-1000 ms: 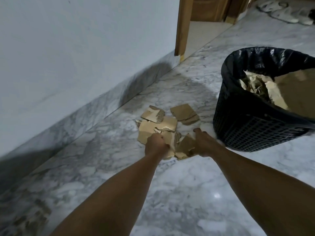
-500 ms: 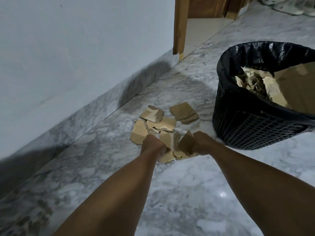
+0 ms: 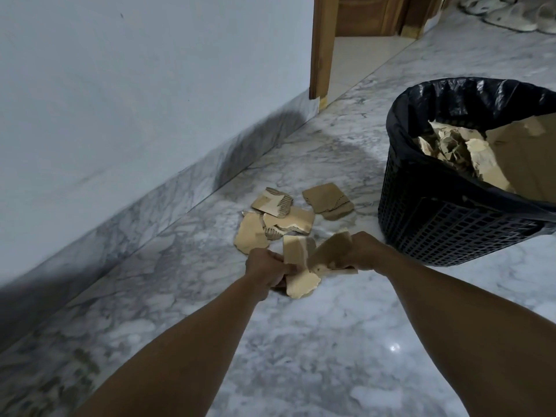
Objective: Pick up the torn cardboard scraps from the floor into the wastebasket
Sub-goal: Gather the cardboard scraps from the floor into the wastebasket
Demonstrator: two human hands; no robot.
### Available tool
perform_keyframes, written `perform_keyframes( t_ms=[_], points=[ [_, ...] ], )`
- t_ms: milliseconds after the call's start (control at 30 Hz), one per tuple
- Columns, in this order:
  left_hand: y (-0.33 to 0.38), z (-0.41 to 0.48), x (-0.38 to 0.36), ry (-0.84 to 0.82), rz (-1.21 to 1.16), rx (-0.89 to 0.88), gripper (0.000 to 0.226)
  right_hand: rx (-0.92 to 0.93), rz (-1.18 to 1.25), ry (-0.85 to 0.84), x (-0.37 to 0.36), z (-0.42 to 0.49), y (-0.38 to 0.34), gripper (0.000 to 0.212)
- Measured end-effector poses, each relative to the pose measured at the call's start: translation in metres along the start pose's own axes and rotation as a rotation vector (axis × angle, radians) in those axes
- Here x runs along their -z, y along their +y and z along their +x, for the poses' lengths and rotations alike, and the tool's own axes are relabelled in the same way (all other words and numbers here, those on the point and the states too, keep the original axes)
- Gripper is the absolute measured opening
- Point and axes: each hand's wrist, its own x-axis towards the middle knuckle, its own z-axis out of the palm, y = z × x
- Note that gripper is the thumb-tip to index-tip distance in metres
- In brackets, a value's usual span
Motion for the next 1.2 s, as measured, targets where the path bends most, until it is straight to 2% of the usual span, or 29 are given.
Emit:
perform_keyframes(
  t_ms=[100,200,267,400,500,633,733,800,900,1000,1100,1200],
  points=[
    [-0.002,-0.001,0.024,-0.063,-0.073,-0.022,0.025,-0.012,0.152,0.020,0.004,0.003,-0.005,0.063],
    [0.001,0.014,0.053,0.006,0.056,-0.171,0.020,0.014,0.183,0.040,0.001,0.005,-0.019,0.057],
    [0.007,0.027,0.067,0.062,0.217,-0.243,0.026,0.062,-0.048,0.078,-0.003,0.011,-0.027,0.053],
    [0.020,0.052,0.075,0.185,0.339,-0.263,0.042,0.077,-0.442,0.169,-0.015,0.016,-0.050,0.051],
    [0.028,0.059,0.070,0.176,0.385,-0.235,0.040,0.096,-0.602,0.209,-0.025,0.022,-0.071,0.043],
    [0.028,0.061,0.068,0.148,0.337,-0.179,0.029,0.155,-0.632,0.247,-0.033,0.038,-0.090,0.059],
    [0.016,0.059,0.069,0.185,0.277,-0.116,0.033,0.194,-0.598,0.168,-0.042,0.048,-0.102,0.083],
    [0.013,0.053,0.073,0.197,0.258,-0.066,0.036,0.176,-0.594,0.123,-0.051,0.056,-0.106,0.083],
    [0.018,0.041,0.088,0.220,0.237,-0.036,0.033,0.162,-0.599,0.137,-0.049,0.058,-0.109,0.070],
    [0.031,0.021,0.109,0.251,0.330,-0.048,0.033,0.095,-0.509,0.018,-0.035,0.042,-0.104,0.080],
    [0.052,0.010,0.117,0.129,0.287,-0.071,0.056,0.025,-0.508,-0.168,-0.027,0.032,-0.082,0.086],
    [0.081,-0.001,0.104,0.033,0.280,-0.048,0.047,0.034,-0.505,-0.295,-0.023,0.031,-0.062,0.083]
  ],
)
